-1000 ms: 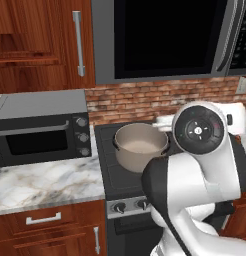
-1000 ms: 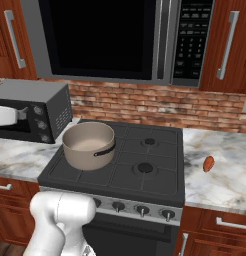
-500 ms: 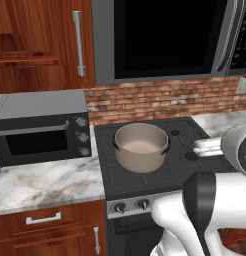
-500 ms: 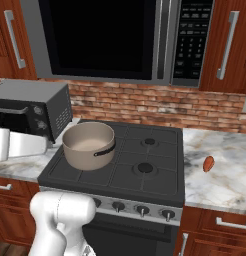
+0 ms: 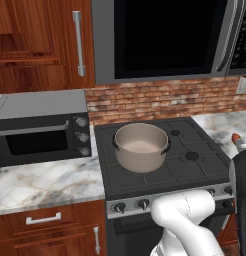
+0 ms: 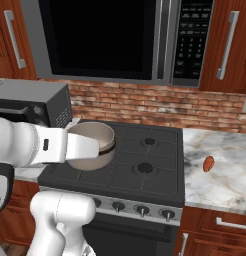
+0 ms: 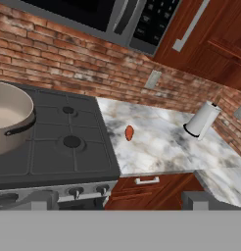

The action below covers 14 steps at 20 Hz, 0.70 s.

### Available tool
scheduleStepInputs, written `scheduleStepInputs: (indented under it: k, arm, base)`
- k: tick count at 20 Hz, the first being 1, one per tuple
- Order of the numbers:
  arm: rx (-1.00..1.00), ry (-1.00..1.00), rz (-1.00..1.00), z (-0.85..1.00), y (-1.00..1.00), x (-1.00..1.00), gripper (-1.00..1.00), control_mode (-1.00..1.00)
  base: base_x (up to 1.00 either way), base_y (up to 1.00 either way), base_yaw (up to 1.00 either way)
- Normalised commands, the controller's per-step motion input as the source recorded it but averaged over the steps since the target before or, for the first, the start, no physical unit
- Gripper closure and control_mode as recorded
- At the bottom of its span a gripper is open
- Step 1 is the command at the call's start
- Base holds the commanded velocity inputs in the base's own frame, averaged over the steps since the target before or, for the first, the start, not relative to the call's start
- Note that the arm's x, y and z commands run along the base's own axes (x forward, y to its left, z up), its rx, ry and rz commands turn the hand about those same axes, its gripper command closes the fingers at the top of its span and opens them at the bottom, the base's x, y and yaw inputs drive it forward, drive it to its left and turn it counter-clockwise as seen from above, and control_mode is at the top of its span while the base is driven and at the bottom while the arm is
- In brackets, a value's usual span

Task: Turn on the burner for the pot on the stove. Wait thirty seconds for the pot to heat up. Then add the sweet potato to the pot.

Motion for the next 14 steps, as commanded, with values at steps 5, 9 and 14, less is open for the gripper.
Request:
scheduleStepInputs:
  k: [5,9,14]
  arm:
    - [0.0,0.09,0.0,0.0,-0.81,0.0,-1.0,-1.0]
    - [0.0,0.01,0.01,-0.14,-0.73,0.0,-1.0,-1.0]
    - [0.03,0.0,0.0,-0.31,-0.65,0.0,-1.0,-1.0]
  base:
    - [0.0,0.0,0.0]
    - [0.0,0.0,0.0]
    - [0.0,0.0,0.0]
